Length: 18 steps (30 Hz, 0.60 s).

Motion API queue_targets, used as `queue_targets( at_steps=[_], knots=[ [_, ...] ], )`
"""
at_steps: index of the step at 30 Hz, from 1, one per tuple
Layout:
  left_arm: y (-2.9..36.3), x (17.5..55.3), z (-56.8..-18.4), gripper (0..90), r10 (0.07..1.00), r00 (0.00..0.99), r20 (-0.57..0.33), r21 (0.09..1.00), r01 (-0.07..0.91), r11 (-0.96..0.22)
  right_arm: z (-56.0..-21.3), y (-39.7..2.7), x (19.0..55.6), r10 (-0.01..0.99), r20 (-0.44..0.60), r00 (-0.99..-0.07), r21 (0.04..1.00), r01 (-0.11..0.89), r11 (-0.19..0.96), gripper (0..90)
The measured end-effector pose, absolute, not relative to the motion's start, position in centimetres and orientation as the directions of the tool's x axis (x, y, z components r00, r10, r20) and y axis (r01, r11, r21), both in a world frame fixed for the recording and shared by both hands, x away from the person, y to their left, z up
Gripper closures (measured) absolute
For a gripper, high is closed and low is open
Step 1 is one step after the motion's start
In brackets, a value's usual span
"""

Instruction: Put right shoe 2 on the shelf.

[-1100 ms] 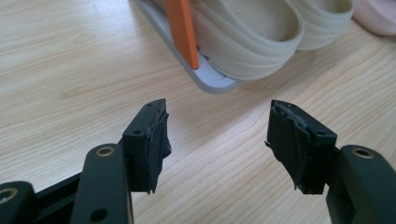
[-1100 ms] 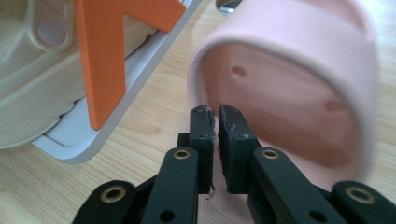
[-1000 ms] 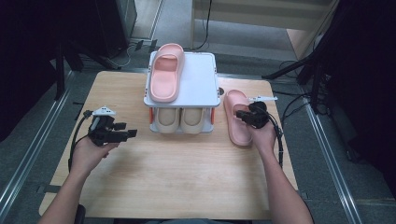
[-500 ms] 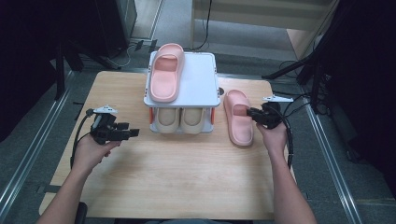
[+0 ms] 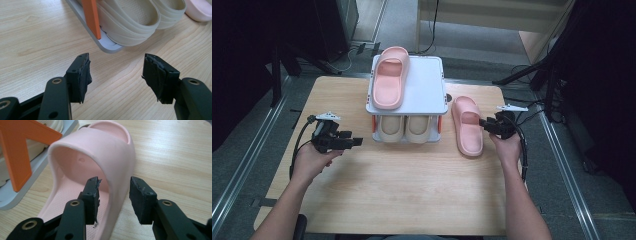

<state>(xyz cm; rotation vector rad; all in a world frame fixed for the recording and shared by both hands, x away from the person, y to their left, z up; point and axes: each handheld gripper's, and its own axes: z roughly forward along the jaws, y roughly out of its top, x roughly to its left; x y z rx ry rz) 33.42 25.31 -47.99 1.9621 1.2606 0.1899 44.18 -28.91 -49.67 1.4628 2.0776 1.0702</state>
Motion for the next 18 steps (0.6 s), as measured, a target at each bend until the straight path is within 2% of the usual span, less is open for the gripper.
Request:
queue_targets(
  at_steps=[18],
  knots=[
    [26.2,31.5,-48.1,39.3,0.837,0.477,-0.268,0.688,0.703,-0.18,-51.3,-28.2,46.6,0.923,0.131,-0.361,0.731,0.664,0.156,60.4]
  ],
)
